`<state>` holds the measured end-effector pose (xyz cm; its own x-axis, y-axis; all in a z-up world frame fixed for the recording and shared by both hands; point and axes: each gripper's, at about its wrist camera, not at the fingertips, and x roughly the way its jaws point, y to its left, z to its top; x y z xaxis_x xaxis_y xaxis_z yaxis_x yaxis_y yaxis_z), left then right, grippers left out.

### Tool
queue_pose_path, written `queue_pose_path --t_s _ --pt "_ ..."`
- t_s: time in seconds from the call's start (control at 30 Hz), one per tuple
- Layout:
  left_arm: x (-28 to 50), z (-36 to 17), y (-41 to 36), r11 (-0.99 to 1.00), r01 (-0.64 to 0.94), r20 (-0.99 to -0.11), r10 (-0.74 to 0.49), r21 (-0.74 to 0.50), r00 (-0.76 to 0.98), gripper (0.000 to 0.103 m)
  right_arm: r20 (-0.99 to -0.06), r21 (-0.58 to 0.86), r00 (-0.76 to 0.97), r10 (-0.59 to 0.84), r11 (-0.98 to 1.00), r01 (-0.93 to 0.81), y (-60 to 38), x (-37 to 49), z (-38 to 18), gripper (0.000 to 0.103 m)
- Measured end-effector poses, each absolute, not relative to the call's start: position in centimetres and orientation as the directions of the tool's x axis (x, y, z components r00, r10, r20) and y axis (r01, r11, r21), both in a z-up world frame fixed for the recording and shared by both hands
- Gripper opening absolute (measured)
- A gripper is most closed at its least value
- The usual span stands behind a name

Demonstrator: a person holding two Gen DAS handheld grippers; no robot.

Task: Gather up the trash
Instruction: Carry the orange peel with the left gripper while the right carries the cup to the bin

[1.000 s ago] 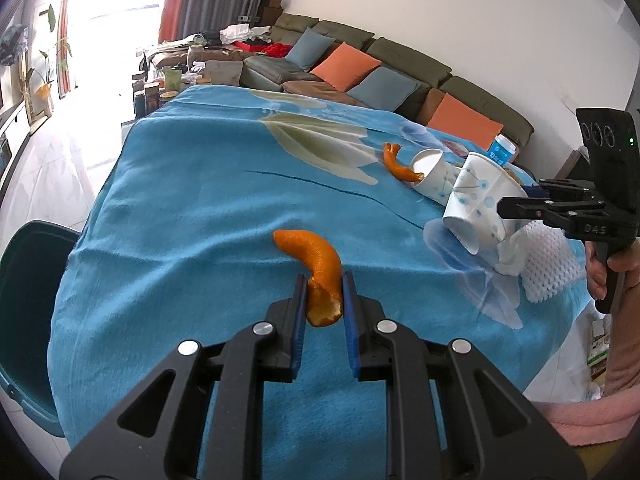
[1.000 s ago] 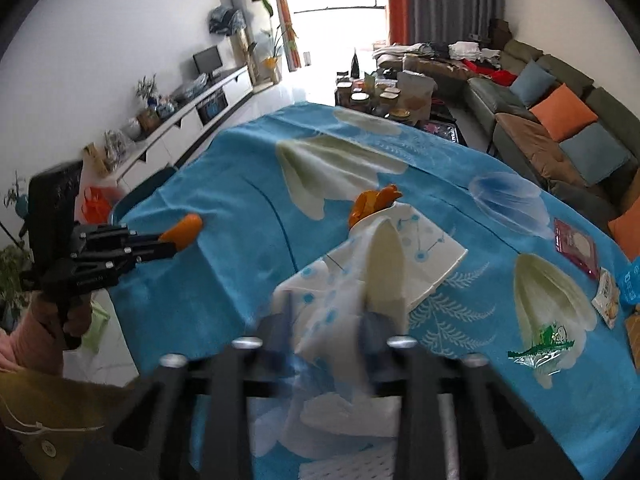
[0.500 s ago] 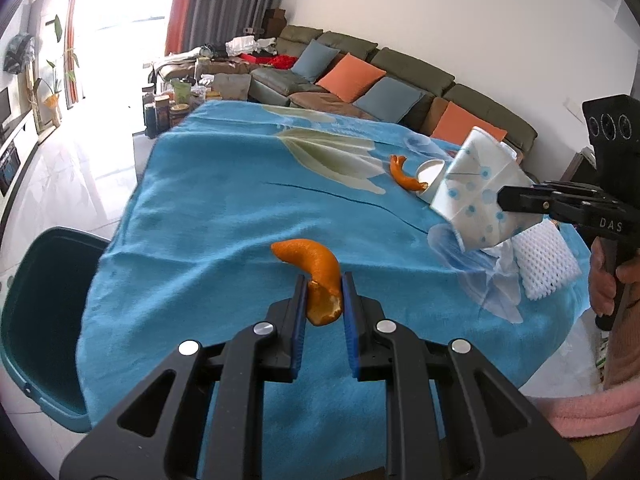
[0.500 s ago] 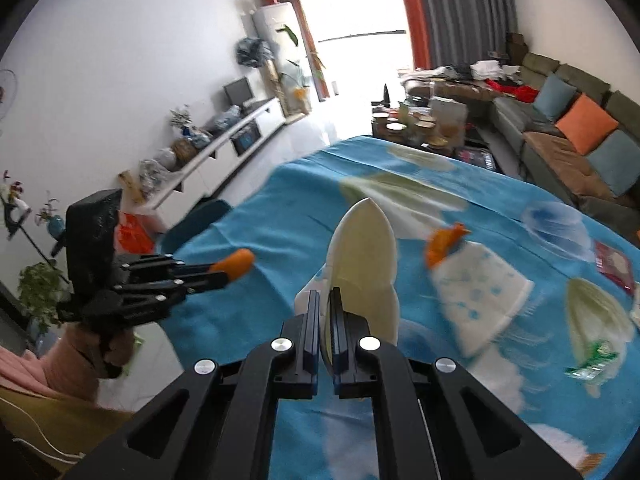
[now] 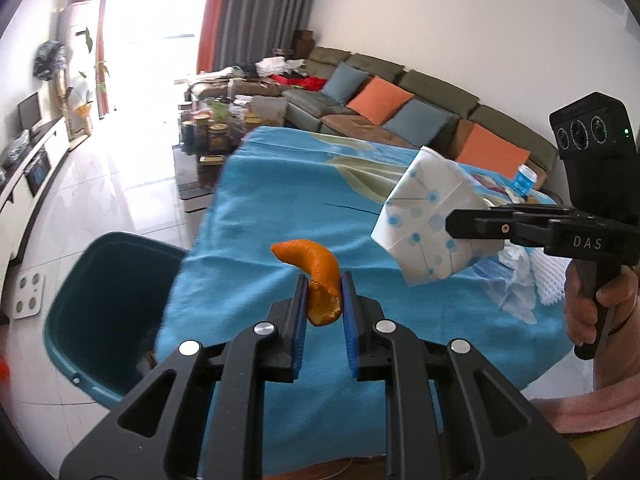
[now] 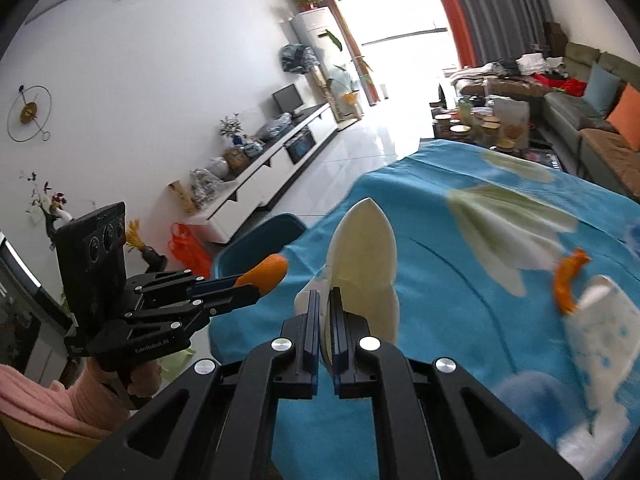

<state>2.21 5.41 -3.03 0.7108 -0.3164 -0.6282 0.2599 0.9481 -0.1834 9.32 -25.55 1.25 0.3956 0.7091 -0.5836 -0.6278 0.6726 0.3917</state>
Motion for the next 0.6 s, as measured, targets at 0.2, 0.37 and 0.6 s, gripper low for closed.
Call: queue_pose_path --t_s 0.2,0.37,0.6 --pt "1.7 -2.4 8.5 0.967 0.187 -0.622 -0.254 -0.173 0.740 0.017 -0.565 0.408 0.345 0.749 0.618 -0.672 -22.0 10.3 1.6 0.004" --pt "1.2 -2.1 10.4 0.975 0.144 -0.620 -0.220 -0.171 0.753 0.017 -0.563 0.418 0.310 0.766 0.587 -0.693 -19.4 11.0 1.5 0.004" --pt "0.7 -2.0 12.5 0.980 0.102 -0.618 -0.188 -0.172 0.763 0.017 -0.567 0.427 0.273 0.778 0.560 -0.710 -17.0 11.7 1.3 0.004"
